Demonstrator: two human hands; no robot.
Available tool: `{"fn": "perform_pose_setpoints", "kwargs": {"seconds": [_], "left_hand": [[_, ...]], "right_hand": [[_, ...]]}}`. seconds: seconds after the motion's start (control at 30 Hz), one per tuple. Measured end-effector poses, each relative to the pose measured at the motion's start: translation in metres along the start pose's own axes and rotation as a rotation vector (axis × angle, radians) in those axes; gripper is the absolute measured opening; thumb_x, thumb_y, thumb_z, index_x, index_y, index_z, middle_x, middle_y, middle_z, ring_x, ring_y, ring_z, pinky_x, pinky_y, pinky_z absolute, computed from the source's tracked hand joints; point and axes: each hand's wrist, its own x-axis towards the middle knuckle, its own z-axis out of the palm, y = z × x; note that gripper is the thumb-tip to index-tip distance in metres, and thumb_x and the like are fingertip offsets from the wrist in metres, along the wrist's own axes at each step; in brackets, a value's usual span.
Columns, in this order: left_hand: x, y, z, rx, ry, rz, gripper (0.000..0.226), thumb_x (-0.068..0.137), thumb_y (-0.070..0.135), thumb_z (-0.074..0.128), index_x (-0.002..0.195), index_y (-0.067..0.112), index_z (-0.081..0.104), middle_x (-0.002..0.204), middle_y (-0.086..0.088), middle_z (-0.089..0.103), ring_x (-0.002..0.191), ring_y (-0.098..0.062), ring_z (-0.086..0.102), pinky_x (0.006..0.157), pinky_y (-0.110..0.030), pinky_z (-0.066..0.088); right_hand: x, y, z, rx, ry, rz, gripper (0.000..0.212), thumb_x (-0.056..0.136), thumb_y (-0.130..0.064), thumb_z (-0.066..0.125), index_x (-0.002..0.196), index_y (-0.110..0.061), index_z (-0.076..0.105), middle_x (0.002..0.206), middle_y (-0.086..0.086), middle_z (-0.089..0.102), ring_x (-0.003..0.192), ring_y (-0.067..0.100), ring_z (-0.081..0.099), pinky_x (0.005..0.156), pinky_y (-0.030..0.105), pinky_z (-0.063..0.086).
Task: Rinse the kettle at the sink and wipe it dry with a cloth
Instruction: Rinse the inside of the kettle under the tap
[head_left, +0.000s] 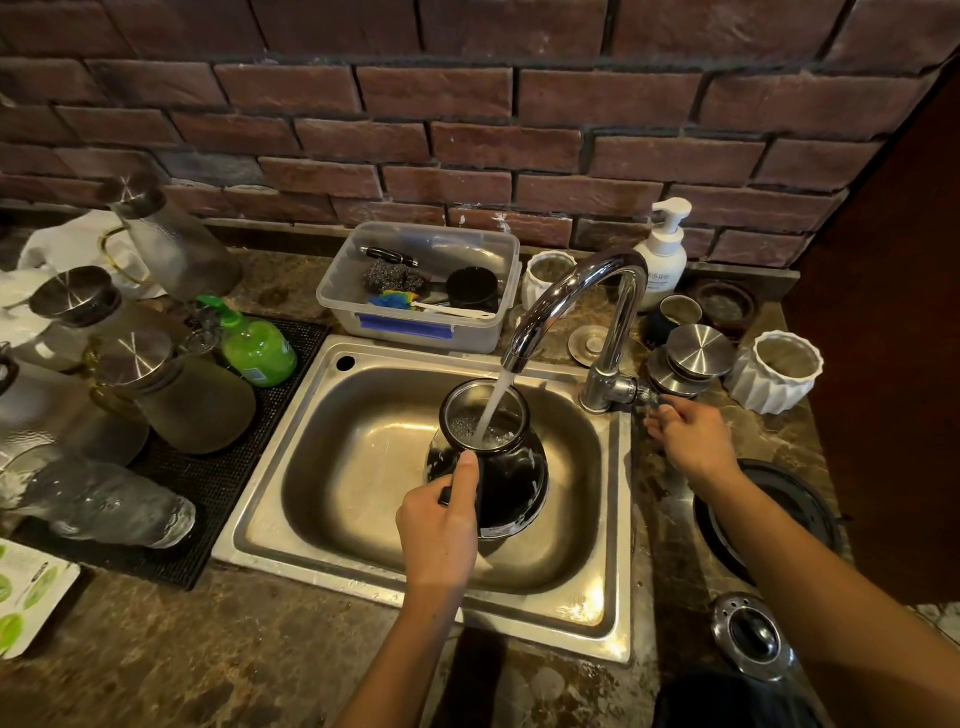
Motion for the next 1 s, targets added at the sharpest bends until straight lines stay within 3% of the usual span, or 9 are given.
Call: {"fn": "perform_pose_setpoints", "kwargs": {"seconds": [0.33, 0.8, 1.0], "left_hand": [[0.000, -0.002, 0.002, 0.005, 0.001, -0.003, 0.065, 0.101, 0.036, 0.055, 0.036, 0.028, 0.051, 0.037, 0.013, 0.042, 0.040, -0.004, 0.040, 0.052, -0.023, 0.032], [0.001, 0.000, 0.005, -0.009, 0.006, 0.002, 0.065, 0.100, 0.035, 0.056, 0.037, 0.025, 0.043, 0.039, 0.013, 0.039, 0.038, -0.003, 0.039, 0.045, -0.012, 0.033], [-0.001, 0.002, 0.003, 0.017, -0.019, 0.014, 0.066, 0.101, 0.034, 0.054, 0.036, 0.027, 0.051, 0.037, 0.012, 0.043, 0.038, -0.003, 0.043, 0.046, -0.012, 0.032]], "right_hand": [[0.000, -0.002, -0.002, -0.018, -0.018, 0.021, 0.035, 0.105, -0.024, 0.051, 0.136, -0.014, 0.065, 0.095, -0.004, 0.077, 0.106, 0.021, 0.074, 0.110, 0.051, 0.051], [-0.011, -0.014, -0.001, -0.033, 0.004, 0.037, 0.032, 0.106, -0.021, 0.051, 0.132, -0.014, 0.068, 0.092, -0.005, 0.075, 0.105, 0.021, 0.074, 0.110, 0.049, 0.051], [-0.013, -0.017, -0.001, 0.005, 0.008, 0.057, 0.028, 0.105, -0.019, 0.051, 0.124, -0.015, 0.071, 0.090, -0.003, 0.075, 0.105, 0.023, 0.074, 0.111, 0.049, 0.050]]}}
